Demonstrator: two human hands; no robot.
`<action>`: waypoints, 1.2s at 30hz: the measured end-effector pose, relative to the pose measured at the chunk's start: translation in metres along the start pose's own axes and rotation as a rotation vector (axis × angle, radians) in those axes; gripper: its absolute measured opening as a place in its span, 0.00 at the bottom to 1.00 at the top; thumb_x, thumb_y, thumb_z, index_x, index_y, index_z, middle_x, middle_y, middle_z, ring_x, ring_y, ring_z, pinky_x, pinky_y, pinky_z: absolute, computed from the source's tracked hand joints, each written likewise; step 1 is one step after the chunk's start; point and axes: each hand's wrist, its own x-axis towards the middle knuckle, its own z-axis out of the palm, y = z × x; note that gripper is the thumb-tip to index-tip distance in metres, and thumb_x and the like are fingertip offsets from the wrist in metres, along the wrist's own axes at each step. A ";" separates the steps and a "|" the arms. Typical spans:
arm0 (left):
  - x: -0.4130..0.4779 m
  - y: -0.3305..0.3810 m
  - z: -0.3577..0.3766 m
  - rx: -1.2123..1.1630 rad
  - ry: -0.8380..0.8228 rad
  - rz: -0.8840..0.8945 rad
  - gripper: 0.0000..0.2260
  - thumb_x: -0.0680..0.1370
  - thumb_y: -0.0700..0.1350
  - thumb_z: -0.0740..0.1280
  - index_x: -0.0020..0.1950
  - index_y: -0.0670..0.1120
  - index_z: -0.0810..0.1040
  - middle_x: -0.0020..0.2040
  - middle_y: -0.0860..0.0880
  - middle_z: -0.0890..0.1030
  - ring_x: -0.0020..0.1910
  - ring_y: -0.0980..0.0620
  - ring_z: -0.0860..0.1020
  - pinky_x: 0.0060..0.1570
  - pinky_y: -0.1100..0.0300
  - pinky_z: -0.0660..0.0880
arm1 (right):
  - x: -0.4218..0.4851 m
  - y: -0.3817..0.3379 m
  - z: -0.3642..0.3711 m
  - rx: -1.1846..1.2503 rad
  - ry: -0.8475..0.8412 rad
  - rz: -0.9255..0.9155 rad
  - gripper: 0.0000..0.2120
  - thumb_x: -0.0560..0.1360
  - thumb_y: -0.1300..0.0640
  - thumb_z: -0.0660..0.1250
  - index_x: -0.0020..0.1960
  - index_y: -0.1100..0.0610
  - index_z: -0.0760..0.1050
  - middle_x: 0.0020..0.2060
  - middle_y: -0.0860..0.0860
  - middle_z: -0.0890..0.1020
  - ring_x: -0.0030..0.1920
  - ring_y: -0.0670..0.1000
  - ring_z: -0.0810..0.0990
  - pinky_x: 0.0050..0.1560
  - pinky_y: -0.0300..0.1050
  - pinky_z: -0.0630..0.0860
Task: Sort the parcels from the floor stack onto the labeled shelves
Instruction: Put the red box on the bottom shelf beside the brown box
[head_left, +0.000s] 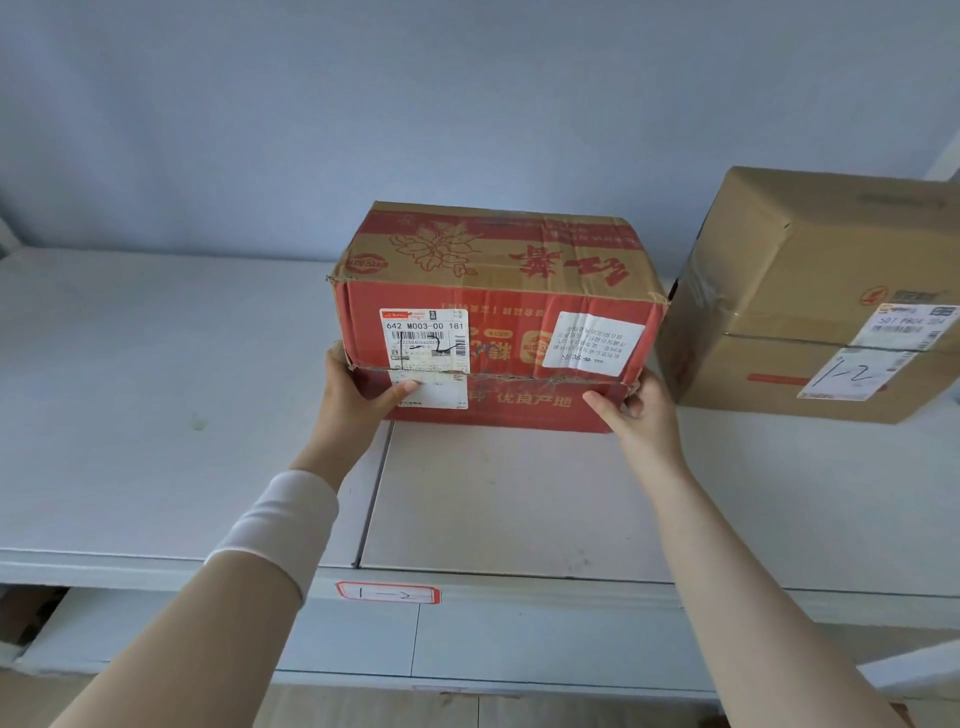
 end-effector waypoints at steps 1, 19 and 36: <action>0.001 0.000 0.000 0.005 -0.003 -0.008 0.24 0.71 0.36 0.72 0.57 0.50 0.62 0.50 0.60 0.75 0.49 0.67 0.74 0.48 0.71 0.72 | 0.001 0.000 0.001 0.001 0.000 0.002 0.24 0.71 0.62 0.72 0.65 0.59 0.70 0.58 0.51 0.80 0.58 0.47 0.79 0.60 0.45 0.76; -0.193 0.032 -0.040 0.205 0.093 -0.225 0.22 0.75 0.42 0.68 0.68 0.49 0.67 0.67 0.56 0.72 0.66 0.54 0.69 0.62 0.62 0.64 | -0.187 -0.037 -0.022 -0.014 -0.017 0.132 0.27 0.71 0.57 0.71 0.69 0.50 0.68 0.68 0.42 0.71 0.66 0.43 0.71 0.67 0.39 0.66; -0.365 -0.013 -0.089 0.224 -0.209 -0.610 0.13 0.77 0.43 0.66 0.59 0.56 0.71 0.57 0.59 0.74 0.66 0.49 0.71 0.60 0.59 0.68 | -0.404 0.021 -0.007 -0.220 -0.242 0.596 0.16 0.76 0.55 0.65 0.64 0.51 0.71 0.65 0.47 0.74 0.60 0.43 0.73 0.57 0.34 0.67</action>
